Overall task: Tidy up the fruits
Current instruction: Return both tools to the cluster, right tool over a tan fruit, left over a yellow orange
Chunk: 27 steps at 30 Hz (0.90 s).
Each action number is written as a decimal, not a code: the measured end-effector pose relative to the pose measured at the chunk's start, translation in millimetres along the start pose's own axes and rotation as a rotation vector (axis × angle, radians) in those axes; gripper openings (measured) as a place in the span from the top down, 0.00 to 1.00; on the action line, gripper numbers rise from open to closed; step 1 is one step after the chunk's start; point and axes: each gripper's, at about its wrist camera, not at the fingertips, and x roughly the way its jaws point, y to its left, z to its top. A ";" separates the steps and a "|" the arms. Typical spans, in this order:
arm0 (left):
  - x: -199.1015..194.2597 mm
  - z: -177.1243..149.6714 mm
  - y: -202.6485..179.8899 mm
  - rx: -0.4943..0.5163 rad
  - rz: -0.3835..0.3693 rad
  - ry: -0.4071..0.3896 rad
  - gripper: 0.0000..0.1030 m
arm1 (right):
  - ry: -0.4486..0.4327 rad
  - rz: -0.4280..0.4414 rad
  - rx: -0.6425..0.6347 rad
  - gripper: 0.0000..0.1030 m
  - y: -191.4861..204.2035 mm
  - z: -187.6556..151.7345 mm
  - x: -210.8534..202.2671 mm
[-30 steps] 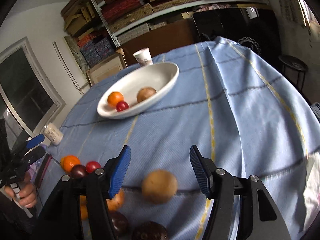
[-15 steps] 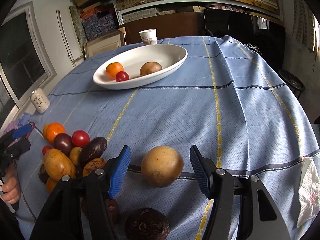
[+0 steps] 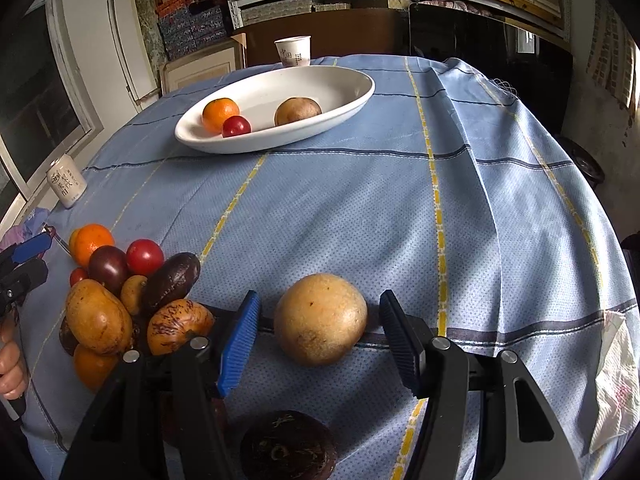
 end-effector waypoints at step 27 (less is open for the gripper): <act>29.2 0.2 53.6 -0.260 0.042 0.088 0.49 | -0.005 0.005 0.012 0.57 -1.7 1.8 -0.2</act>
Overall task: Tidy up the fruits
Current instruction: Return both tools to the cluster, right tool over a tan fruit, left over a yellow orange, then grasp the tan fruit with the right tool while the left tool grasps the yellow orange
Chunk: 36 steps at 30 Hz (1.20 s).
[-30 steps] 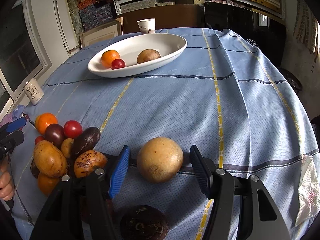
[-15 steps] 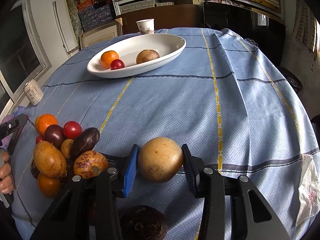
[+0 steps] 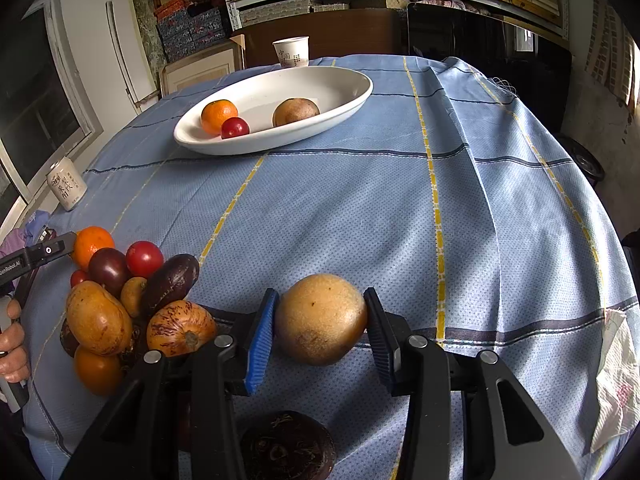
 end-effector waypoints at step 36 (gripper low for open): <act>15.9 4.0 -13.1 0.041 -0.030 0.065 0.65 | -0.006 0.036 0.035 0.58 -6.4 -0.3 -1.5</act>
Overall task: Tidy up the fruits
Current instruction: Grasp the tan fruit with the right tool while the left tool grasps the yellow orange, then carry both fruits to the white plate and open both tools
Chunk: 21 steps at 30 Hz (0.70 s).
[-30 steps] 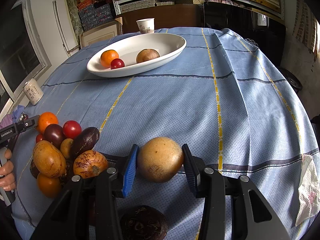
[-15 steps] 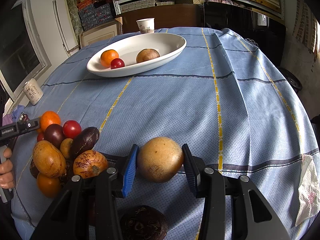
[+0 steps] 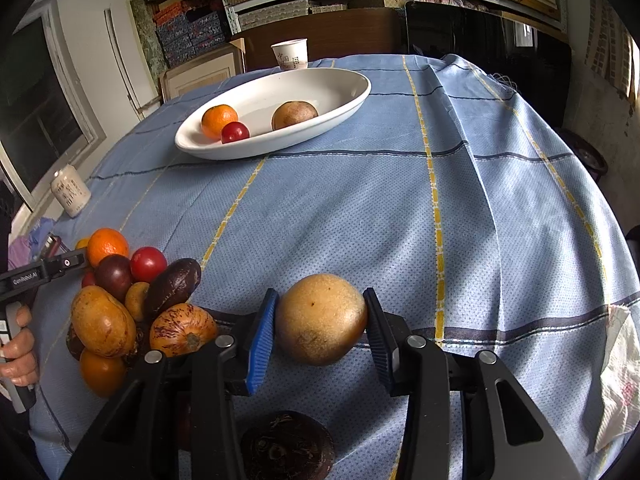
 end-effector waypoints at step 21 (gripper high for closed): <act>4.0 161.3 -75.5 0.173 -0.081 -0.095 0.65 | -0.205 0.115 -0.068 0.58 23.2 136.8 -14.5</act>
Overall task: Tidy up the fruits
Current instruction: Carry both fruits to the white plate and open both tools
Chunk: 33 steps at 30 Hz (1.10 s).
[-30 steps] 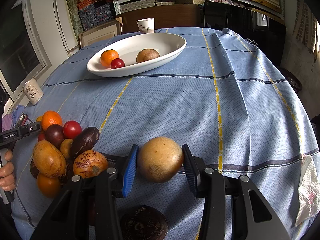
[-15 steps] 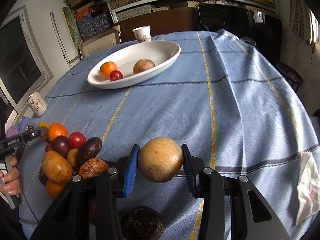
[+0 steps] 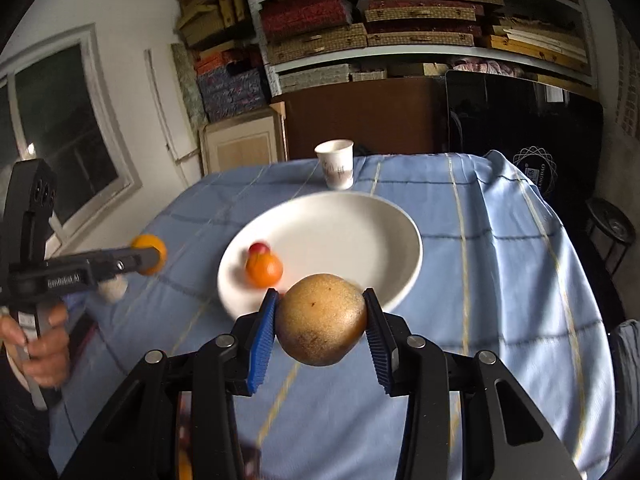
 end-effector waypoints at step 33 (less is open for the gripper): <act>30.0 39.2 -21.2 -0.001 0.063 0.004 0.13 | 0.039 -0.012 0.141 0.46 -24.3 34.9 36.7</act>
